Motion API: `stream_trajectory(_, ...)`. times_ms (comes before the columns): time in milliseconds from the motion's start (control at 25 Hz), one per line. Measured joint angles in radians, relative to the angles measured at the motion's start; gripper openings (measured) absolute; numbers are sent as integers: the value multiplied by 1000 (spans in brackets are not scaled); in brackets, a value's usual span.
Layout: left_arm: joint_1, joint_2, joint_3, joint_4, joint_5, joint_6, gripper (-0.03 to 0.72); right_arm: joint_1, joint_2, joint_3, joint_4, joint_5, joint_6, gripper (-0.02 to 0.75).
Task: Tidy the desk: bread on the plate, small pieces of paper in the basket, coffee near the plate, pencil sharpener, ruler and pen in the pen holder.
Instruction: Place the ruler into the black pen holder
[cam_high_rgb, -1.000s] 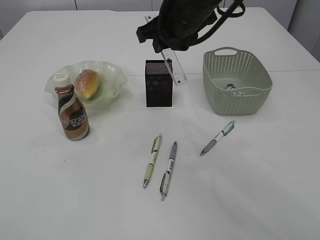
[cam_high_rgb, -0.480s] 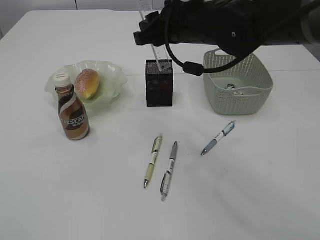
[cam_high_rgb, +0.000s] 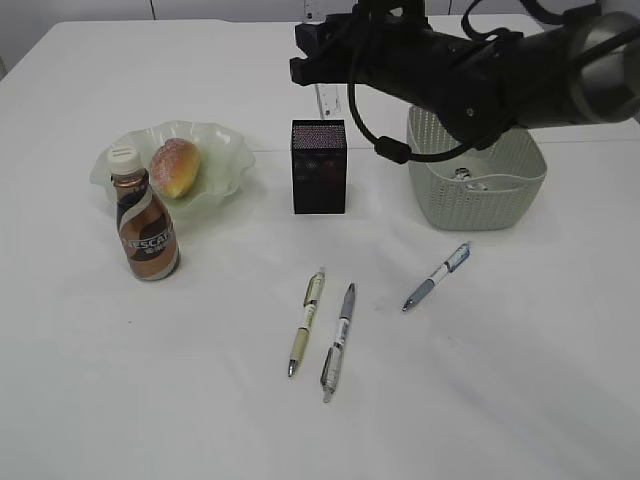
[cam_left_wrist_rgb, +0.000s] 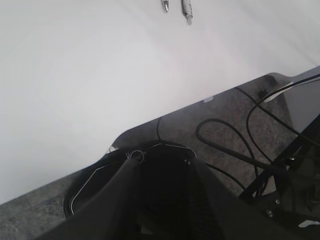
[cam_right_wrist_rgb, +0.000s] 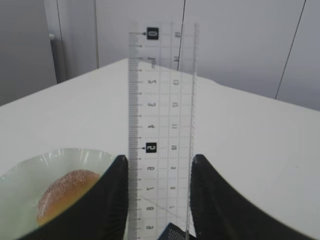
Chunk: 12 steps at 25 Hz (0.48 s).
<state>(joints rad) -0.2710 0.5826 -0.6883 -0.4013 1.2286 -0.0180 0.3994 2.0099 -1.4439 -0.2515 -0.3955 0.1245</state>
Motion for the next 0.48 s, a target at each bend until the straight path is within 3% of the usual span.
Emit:
stream_trajectory(240,0,0,0,14,-11,0,246,0,85,0,20,-209,-48,294)
stream_trajectory(480,0,0,0,15,-11,0,246,0,158,-6,182,-374,-159,294)
